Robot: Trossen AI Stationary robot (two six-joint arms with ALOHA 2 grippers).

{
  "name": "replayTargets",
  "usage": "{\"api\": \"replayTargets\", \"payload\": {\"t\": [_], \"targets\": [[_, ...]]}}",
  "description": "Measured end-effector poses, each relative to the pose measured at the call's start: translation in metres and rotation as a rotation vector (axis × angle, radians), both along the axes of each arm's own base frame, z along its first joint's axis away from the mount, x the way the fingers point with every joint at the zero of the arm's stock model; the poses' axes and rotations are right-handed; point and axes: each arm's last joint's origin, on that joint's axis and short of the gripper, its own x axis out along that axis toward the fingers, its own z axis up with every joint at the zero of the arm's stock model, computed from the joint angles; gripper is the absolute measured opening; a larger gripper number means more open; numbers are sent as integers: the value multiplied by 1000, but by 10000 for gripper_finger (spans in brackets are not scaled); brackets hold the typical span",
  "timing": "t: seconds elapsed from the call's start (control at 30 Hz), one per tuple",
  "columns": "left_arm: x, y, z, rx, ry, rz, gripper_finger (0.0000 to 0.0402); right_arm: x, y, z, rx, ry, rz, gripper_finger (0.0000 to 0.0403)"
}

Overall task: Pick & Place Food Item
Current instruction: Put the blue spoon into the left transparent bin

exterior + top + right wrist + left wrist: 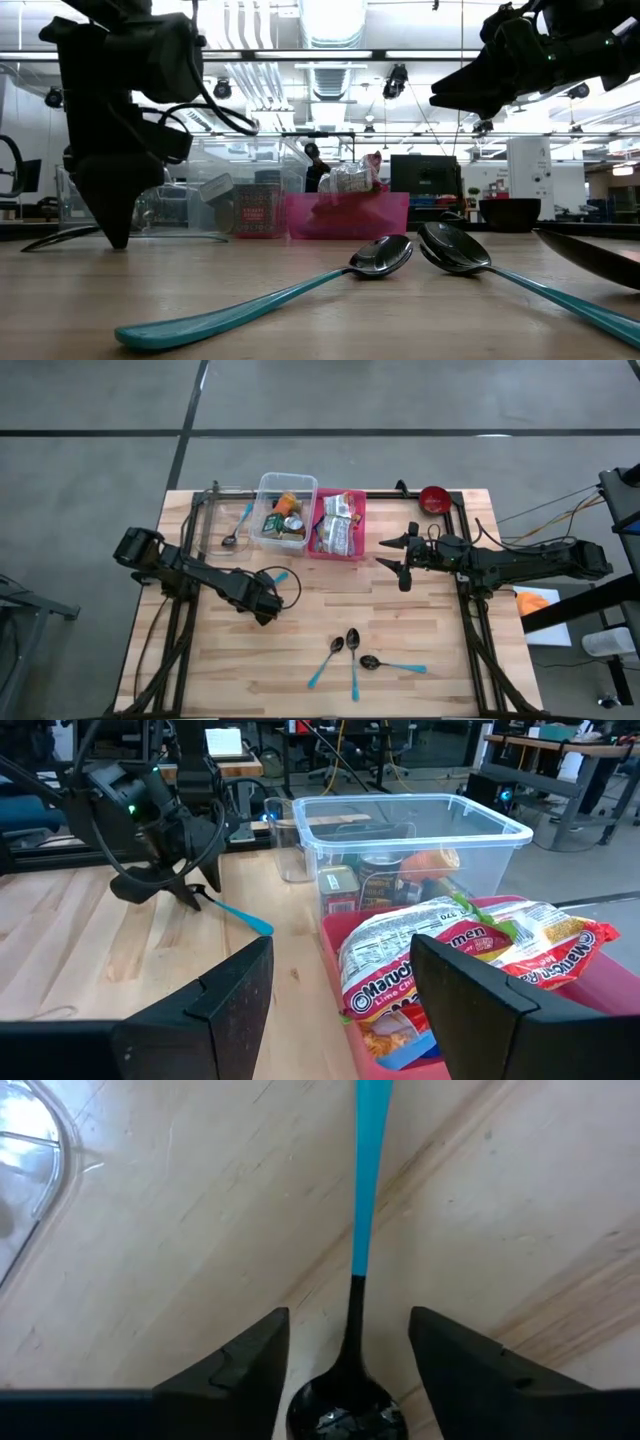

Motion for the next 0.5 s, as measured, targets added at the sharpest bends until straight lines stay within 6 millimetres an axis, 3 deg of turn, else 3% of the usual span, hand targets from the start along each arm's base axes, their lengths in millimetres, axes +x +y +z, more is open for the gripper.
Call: {"api": "replayTargets", "payload": {"t": [0.5], "targets": [[2, 0, -2, -4, -45, -1, 45, 0, 0, 0, -1, 1, 1, 235]]}}
